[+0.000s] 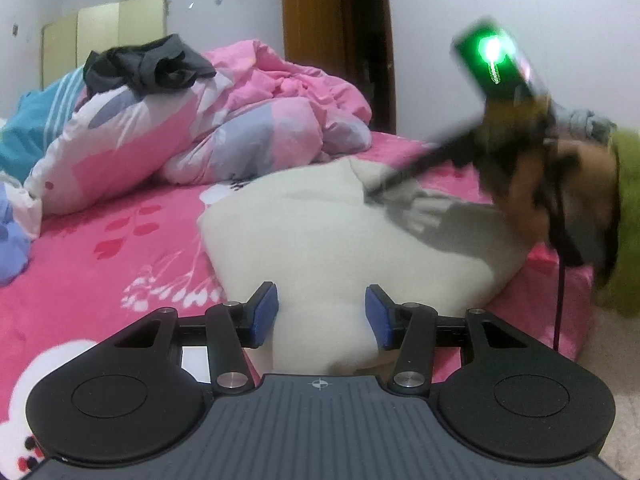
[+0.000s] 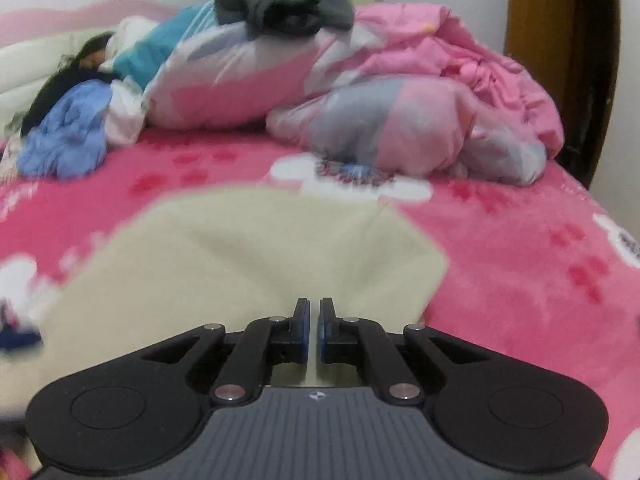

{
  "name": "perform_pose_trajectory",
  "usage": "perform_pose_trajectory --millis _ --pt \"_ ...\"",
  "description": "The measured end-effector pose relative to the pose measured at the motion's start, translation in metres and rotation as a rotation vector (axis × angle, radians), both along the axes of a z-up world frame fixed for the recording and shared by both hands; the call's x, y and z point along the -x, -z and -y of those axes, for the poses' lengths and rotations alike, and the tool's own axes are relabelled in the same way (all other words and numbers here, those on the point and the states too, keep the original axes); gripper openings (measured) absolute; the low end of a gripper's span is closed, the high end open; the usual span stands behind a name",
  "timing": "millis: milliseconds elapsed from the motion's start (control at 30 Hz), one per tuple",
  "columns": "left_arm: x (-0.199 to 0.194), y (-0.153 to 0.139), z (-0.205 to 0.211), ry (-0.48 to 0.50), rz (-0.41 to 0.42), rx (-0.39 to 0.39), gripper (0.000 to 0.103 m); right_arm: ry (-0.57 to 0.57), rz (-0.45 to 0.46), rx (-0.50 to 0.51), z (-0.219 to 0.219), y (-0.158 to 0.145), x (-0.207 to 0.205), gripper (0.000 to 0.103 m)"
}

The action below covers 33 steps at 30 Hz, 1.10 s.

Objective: Fold clothes

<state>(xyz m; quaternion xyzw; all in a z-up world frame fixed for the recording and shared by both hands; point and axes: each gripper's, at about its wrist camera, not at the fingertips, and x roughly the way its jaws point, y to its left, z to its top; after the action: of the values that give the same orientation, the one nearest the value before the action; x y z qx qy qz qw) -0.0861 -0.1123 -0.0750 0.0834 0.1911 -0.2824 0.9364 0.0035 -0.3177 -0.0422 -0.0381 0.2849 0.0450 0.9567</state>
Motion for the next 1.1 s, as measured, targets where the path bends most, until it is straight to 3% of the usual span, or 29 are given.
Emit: perform_pose_trajectory --millis 167,267,333,500,567,667,767,867,900,1000,1100 --pt "0.001 0.000 0.001 -0.004 0.001 -0.011 0.049 0.047 -0.036 -0.058 0.035 0.003 -0.038 0.002" --pt "0.002 -0.001 0.003 0.000 0.010 -0.024 0.050 0.038 -0.112 -0.138 0.056 0.040 -0.057 0.001" --pt "0.001 0.000 0.002 -0.001 0.004 -0.021 0.050 0.060 -0.094 -0.204 0.069 0.025 -0.054 0.002" --pt "0.000 -0.001 0.001 0.002 -0.006 -0.024 0.050 0.180 0.091 -0.365 0.111 -0.028 0.005 0.003" --pt "0.000 -0.001 0.002 0.001 -0.006 -0.026 0.050 0.190 0.126 -0.396 0.119 -0.039 0.035 0.003" --pt "-0.001 -0.001 0.002 0.000 -0.009 -0.028 0.050 0.151 0.086 -0.441 0.113 -0.037 0.070 0.004" --pt "0.000 -0.003 0.004 -0.002 -0.019 -0.038 0.050 0.075 -0.013 -0.384 0.087 -0.017 0.087 0.004" --pt "-0.002 -0.005 0.006 -0.001 -0.033 -0.047 0.050 0.104 -0.155 -0.200 0.057 0.027 0.078 0.000" --pt "-0.002 -0.005 0.007 -0.005 -0.034 -0.055 0.050 0.108 -0.154 -0.156 0.049 0.035 0.077 0.000" --pt "-0.003 -0.008 0.009 -0.015 -0.048 -0.070 0.050 0.143 -0.141 -0.121 0.041 0.017 0.079 0.001" --pt "-0.007 -0.011 0.009 -0.019 -0.076 -0.074 0.050 0.154 -0.053 -0.107 0.035 -0.015 0.093 0.002"
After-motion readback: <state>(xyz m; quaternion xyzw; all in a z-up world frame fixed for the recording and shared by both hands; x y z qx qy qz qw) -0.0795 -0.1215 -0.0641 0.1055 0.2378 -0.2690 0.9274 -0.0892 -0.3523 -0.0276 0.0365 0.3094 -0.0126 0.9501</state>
